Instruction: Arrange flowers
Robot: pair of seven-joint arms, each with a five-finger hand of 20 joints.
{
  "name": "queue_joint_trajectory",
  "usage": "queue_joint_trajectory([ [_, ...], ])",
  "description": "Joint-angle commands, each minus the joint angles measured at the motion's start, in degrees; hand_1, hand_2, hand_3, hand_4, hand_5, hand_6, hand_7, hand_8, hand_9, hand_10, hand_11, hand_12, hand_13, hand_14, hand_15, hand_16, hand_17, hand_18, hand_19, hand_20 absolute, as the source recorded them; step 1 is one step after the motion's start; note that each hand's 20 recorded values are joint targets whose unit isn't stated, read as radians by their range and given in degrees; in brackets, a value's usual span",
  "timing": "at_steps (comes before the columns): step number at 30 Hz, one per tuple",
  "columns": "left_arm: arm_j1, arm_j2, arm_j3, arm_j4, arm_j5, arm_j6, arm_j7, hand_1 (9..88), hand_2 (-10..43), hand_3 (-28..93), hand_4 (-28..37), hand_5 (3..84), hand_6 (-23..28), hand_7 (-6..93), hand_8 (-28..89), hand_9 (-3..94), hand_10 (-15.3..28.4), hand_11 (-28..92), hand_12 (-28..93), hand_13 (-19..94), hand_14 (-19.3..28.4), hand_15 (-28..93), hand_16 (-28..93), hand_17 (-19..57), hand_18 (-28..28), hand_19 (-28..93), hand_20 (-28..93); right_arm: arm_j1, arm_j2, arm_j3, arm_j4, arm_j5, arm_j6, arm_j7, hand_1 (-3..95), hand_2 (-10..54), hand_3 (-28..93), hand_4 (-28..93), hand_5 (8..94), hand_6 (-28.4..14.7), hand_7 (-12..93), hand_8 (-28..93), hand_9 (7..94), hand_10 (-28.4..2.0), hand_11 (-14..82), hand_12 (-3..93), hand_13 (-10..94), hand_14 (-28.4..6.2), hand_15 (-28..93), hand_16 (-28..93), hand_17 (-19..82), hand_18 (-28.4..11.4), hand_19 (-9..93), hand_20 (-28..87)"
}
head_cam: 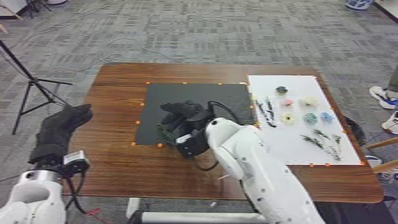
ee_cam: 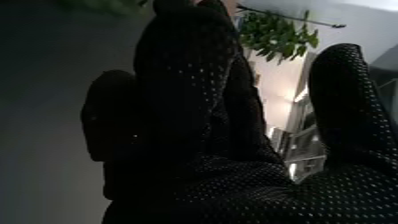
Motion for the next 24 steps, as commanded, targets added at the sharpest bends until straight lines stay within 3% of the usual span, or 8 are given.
queue_joint_trajectory([
  [1, 0.75, -0.88, -0.25, -0.57, 0.14, -0.14, 0.17, 21.3, 13.2, 68, -28.3, 51.2, 4.1, 15.8, -6, 47.6, 14.0, 21, 13, 36, 16.9, 20, 0, 4.2, 8.6, 6, 13, -4.95, 4.20, 0.67, -0.82, -0.24, -2.72, -0.09, 22.4, 7.2, 56, -10, 74.0, -5.6, 15, -7, 79.1, -18.0, 9.9, 9.9, 94, -4.3, 52, 21, 71, -10.3, 88, 31],
  [24, 0.47, -1.42, 0.48, -0.62, 0.04, -0.55, 0.19, 21.4, 13.1, 68, -28.3, 51.2, 4.1, 15.7, -6, 47.4, 14.1, 21, 13, 35, 17.0, 19, 0, 4.2, 8.6, 6, 13, -4.04, -0.59, -0.62, 1.92, 0.01, -8.71, 2.51, 20.3, 10.6, 51, -10, 69.3, -8.8, 9, -7, 72.9, -19.9, 8.7, 8.5, 94, -5.3, 51, 21, 70, -10.7, 90, 26],
])
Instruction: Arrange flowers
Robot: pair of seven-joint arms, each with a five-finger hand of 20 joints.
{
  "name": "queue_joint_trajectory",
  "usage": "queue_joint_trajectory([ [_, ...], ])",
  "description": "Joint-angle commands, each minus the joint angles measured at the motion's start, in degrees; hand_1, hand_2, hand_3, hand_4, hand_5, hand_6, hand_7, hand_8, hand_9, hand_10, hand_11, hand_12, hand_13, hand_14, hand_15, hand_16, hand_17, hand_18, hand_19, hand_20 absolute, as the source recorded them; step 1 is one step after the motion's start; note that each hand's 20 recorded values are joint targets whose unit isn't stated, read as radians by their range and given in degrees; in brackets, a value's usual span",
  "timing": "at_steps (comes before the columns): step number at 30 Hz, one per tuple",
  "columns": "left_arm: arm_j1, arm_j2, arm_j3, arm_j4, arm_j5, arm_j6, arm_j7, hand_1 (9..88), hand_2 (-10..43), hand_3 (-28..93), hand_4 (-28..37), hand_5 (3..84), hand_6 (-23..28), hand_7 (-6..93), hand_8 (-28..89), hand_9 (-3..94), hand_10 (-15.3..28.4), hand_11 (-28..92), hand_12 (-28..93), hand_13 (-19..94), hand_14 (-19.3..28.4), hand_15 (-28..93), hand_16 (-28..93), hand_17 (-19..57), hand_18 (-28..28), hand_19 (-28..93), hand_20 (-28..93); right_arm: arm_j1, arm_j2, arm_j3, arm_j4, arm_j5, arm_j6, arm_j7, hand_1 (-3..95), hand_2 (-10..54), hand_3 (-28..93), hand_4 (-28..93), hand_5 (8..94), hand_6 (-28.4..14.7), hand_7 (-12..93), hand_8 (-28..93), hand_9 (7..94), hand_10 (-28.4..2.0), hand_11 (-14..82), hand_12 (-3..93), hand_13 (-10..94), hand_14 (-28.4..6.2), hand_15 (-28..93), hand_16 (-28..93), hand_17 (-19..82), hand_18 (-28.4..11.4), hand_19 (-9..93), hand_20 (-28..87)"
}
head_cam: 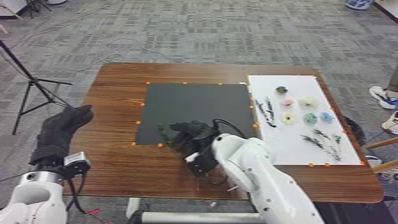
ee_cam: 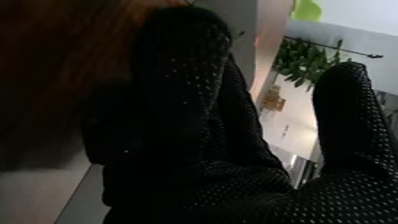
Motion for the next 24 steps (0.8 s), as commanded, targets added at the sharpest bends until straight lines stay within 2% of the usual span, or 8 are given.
queue_joint_trajectory([
  [1, 0.35, -0.79, 0.17, -0.49, 0.09, -0.39, 0.03, 21.4, 13.1, 68, -28.3, 51.2, 4.1, 15.6, -6, 47.4, 14.1, 21, 13, 35, 17.0, 19, 0, 4.2, 8.6, 6, 13, 0.54, -2.02, -2.39, 0.41, 0.31, -2.39, 1.14, 20.5, 10.7, 51, -10, 69.3, -8.9, 9, -7, 72.8, -19.9, 8.7, 8.4, 94, -5.4, 50, 22, 70, -10.8, 90, 26],
  [9, -0.01, -0.92, 0.53, -0.37, 0.02, -0.44, 0.11, 21.4, 13.1, 68, -28.3, 51.2, 4.1, 15.6, -6, 47.3, 14.1, 21, 13, 35, 17.0, 19, 0, 4.2, 8.6, 6, 13, 1.49, -3.55, -2.35, 1.43, 0.64, -3.86, 0.98, 20.6, 11.2, 51, -10, 68.8, -9.0, 9, -7, 72.0, -20.2, 8.7, 8.4, 94, -6.1, 49, 23, 69, -11.4, 91, 25],
  [13, 0.01, -0.94, 0.54, -0.33, 0.01, -0.35, -0.02, 21.4, 13.1, 68, -28.3, 51.2, 4.1, 15.6, -6, 47.2, 14.1, 21, 13, 35, 17.0, 19, 0, 4.2, 8.6, 6, 13, 1.54, -2.80, -1.64, 0.91, 1.54, -2.89, 0.66, 20.6, 11.3, 51, -10, 68.6, -9.0, 9, -7, 71.9, -20.1, 8.7, 8.5, 94, -6.1, 49, 23, 69, -11.8, 92, 25],
  [19, 0.39, -0.82, 0.25, -0.55, -0.10, -0.17, -0.38, 21.4, 13.0, 68, -28.3, 51.2, 4.1, 15.7, -6, 47.2, 14.1, 21, 13, 35, 17.0, 19, 0, 4.2, 8.6, 6, 13, 0.81, -0.70, -0.47, -2.67, 4.25, 0.75, -0.82, 20.6, 11.5, 51, -10, 70.1, -8.1, 10, -6, 74.4, -19.3, 9.3, 9.0, 94, -6.1, 50, 23, 68, -12.5, 93, 25],
  [24, 0.55, -0.82, 0.20, -0.62, 0.01, -0.26, -0.49, 21.4, 13.0, 68, -28.3, 51.1, 4.1, 15.6, -6, 47.2, 14.1, 21, 13, 35, 17.0, 19, 0, 4.2, 8.6, 6, 13, -0.86, -0.66, -0.67, -4.82, 6.10, 1.06, -0.76, 20.6, 11.6, 51, -10, 71.0, -7.6, 10, -6, 76.1, -19.0, 9.5, 9.3, 94, -5.9, 51, 23, 68, -12.7, 93, 26],
])
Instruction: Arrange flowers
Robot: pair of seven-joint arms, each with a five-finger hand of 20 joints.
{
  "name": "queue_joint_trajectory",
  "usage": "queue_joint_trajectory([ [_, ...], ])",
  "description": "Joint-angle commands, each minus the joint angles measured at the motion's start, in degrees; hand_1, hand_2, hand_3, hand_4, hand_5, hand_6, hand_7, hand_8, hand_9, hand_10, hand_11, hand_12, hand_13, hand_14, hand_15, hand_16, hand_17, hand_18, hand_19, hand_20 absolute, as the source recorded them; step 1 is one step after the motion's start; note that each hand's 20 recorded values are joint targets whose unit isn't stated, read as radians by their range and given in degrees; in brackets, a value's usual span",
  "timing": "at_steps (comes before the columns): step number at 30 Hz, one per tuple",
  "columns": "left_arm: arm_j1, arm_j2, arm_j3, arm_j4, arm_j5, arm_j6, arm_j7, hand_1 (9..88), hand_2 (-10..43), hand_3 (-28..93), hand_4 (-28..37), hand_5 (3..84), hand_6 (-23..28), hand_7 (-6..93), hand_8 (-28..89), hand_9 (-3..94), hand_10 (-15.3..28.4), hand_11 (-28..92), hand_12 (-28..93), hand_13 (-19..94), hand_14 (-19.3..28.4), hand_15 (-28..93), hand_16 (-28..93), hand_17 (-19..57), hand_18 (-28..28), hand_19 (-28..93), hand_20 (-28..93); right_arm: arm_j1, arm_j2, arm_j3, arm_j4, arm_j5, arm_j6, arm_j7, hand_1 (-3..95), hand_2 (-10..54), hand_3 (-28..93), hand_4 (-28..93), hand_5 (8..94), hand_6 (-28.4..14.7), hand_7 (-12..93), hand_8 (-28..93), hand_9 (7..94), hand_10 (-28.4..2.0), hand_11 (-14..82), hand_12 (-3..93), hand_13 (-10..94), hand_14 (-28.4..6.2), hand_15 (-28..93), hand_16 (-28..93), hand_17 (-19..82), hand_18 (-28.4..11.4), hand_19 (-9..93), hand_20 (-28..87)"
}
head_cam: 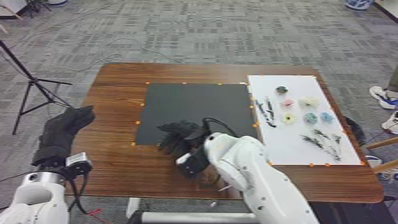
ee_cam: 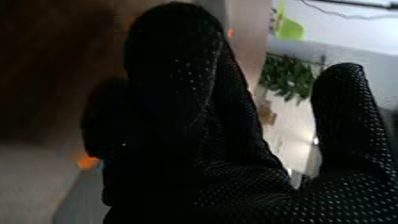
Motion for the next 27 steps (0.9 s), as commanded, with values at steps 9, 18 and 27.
queue_joint_trajectory([
  [9, 0.19, -0.15, 0.06, -0.37, 0.05, -0.66, -0.50, 21.4, 12.9, 68, -28.3, 51.0, 4.1, 15.7, -6, 47.2, 14.1, 21, 13, 35, 17.0, 19, 0, 4.2, 8.6, 6, 13, -4.83, -1.32, -0.44, -2.65, 7.59, -0.91, -1.11, 20.9, 11.9, 51, -10, 69.3, -7.3, 10, -7, 73.4, -18.8, 8.8, 9.0, 94, -5.9, 51, 22, 68, -12.6, 93, 26],
  [18, -0.78, -0.08, 0.86, 0.14, -0.01, -1.04, -0.58, 21.4, 12.9, 68, -28.3, 51.0, 4.2, 15.7, -6, 47.3, 14.1, 21, 13, 35, 17.0, 19, 0, 4.2, 8.5, 6, 13, -4.76, -3.46, 0.76, 1.92, 13.65, 0.33, -5.24, 20.2, 13.9, 52, -11, 64.9, -6.6, 10, -7, 66.3, -16.9, 7.9, 8.2, 94, -6.8, 47, 25, 64, -14.6, 93, 29],
  [27, -1.16, -0.39, 1.18, 0.35, -0.03, -1.12, -0.07, 21.5, 12.9, 68, -28.3, 51.0, 4.2, 15.6, -6, 47.2, 14.2, 21, 13, 35, 16.9, 19, 0, 4.2, 8.5, 6, 14, -5.24, -4.40, 1.00, 4.48, 16.16, -1.97, -8.25, 18.1, 16.2, 53, -12, 62.9, -5.9, 10, -7, 60.7, -16.1, 7.1, 7.4, 94, -6.7, 44, 28, 62, -15.6, 93, 31],
])
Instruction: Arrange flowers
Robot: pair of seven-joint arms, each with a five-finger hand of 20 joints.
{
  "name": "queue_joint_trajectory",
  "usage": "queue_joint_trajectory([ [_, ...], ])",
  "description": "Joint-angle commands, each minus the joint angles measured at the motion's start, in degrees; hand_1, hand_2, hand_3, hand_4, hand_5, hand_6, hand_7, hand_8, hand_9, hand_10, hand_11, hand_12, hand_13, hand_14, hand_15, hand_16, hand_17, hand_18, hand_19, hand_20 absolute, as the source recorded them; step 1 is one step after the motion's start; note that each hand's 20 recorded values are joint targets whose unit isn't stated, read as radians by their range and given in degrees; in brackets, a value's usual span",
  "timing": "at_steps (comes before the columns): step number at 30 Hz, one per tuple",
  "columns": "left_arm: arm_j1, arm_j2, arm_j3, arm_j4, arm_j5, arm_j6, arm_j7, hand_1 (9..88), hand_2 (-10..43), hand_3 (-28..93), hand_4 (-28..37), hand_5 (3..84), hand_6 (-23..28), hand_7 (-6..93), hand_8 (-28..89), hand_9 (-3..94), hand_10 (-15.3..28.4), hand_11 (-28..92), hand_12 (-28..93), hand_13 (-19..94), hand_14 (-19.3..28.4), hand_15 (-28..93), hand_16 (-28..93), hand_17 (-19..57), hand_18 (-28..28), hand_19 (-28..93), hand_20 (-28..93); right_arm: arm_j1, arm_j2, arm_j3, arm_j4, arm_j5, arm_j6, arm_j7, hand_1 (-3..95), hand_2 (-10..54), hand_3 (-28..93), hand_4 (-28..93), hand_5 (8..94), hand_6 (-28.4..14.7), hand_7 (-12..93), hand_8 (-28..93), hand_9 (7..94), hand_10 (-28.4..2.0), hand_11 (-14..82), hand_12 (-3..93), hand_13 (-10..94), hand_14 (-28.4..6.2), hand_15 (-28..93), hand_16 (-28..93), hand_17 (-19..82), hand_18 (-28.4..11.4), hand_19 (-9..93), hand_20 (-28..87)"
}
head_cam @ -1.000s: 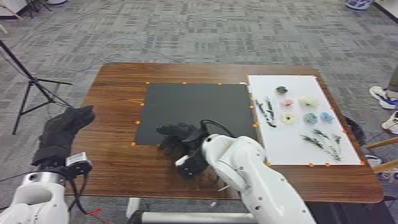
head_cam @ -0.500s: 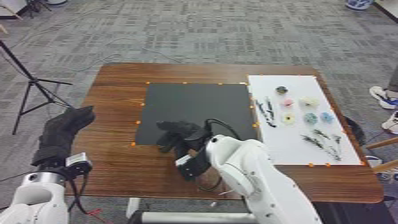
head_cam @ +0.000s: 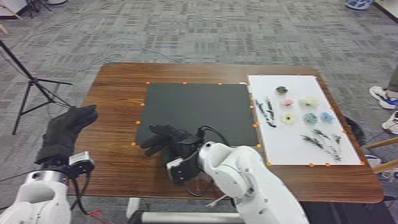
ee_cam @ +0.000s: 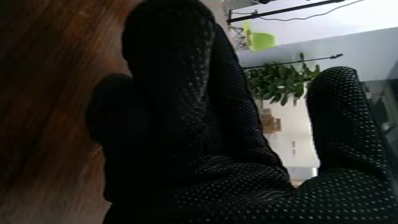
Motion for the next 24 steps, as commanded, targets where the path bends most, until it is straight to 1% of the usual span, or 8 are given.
queue_joint_trajectory([
  [1, -0.05, -0.54, 0.17, 0.14, -0.12, -0.62, 0.19, 21.5, 12.9, 68, -28.3, 51.0, 4.2, 15.6, -6, 47.2, 14.1, 21, 13, 35, 16.9, 19, 0, 4.2, 8.5, 6, 14, -1.46, -0.58, -0.87, 1.78, 0.57, -1.45, -3.71, 18.0, 16.3, 53, -12, 62.7, -5.8, 10, -7, 60.4, -15.9, 7.1, 7.3, 94, -6.9, 44, 29, 61, -15.7, 93, 31],
  [7, 0.27, -0.76, -0.12, 0.04, -0.15, -0.44, 0.21, 21.4, 12.9, 68, -28.3, 51.0, 4.2, 15.6, -6, 47.1, 14.0, 21, 13, 35, 16.9, 19, 0, 4.2, 8.6, 6, 14, -1.70, 1.04, -2.88, 0.62, -7.63, -1.15, -5.87, 16.9, 16.4, 54, -12, 62.4, -5.7, 10, -7, 59.5, -15.3, 7.1, 7.0, 94, -7.2, 43, 31, 60, -16.4, 93, 31],
  [12, 0.34, -0.91, -0.02, -0.05, -0.16, -0.32, 0.33, 21.4, 12.9, 68, -28.3, 51.0, 4.1, 15.6, -6, 47.1, 14.1, 21, 13, 35, 17.0, 19, 0, 4.2, 8.6, 6, 14, -1.41, 1.92, -3.75, 0.14, -16.05, -4.72, -9.08, 17.2, 16.4, 53, -12, 62.3, -6.1, 9, -7, 59.5, -15.7, 6.9, 6.6, 94, -7.3, 43, 30, 61, -16.8, 93, 31],
  [14, 0.56, -0.91, -0.19, -0.20, -0.14, -0.35, 0.38, 21.4, 12.8, 68, -28.3, 51.0, 4.2, 15.6, -6, 47.2, 14.1, 21, 13, 35, 17.0, 19, 0, 4.2, 8.6, 6, 14, -1.06, 2.46, -4.22, -0.40, -17.06, -5.56, -9.25, 17.1, 16.4, 53, -12, 62.3, -6.1, 9, -7, 59.4, -15.8, 6.9, 6.5, 94, -7.3, 44, 30, 61, -16.8, 93, 31],
  [16, -0.01, -0.78, 0.05, 0.01, -0.08, -0.36, 0.19, 21.4, 12.8, 68, -28.3, 51.0, 4.1, 15.7, -6, 47.2, 14.1, 21, 13, 35, 17.0, 19, 0, 4.2, 8.6, 6, 14, -0.68, 2.96, -4.57, -0.81, -17.85, -5.04, -9.48, 17.1, 16.3, 53, -12, 61.9, -6.3, 9, -7, 59.2, -15.9, 6.9, 6.4, 94, -7.3, 44, 30, 62, -17.0, 93, 31],
  [24, -0.37, -0.97, 0.42, 0.11, 0.00, -0.42, 0.00, 21.4, 12.9, 68, -28.3, 50.9, 4.1, 15.8, -6, 47.2, 14.1, 21, 13, 35, 17.0, 19, 0, 4.1, 8.6, 6, 13, 0.14, 2.78, -3.90, -0.63, -18.43, -1.96, -10.21, 16.7, 16.1, 53, -12, 61.1, -7.1, 8, -7, 58.4, -16.2, 6.8, 6.2, 94, -7.3, 45, 29, 62, -17.0, 93, 31],
])
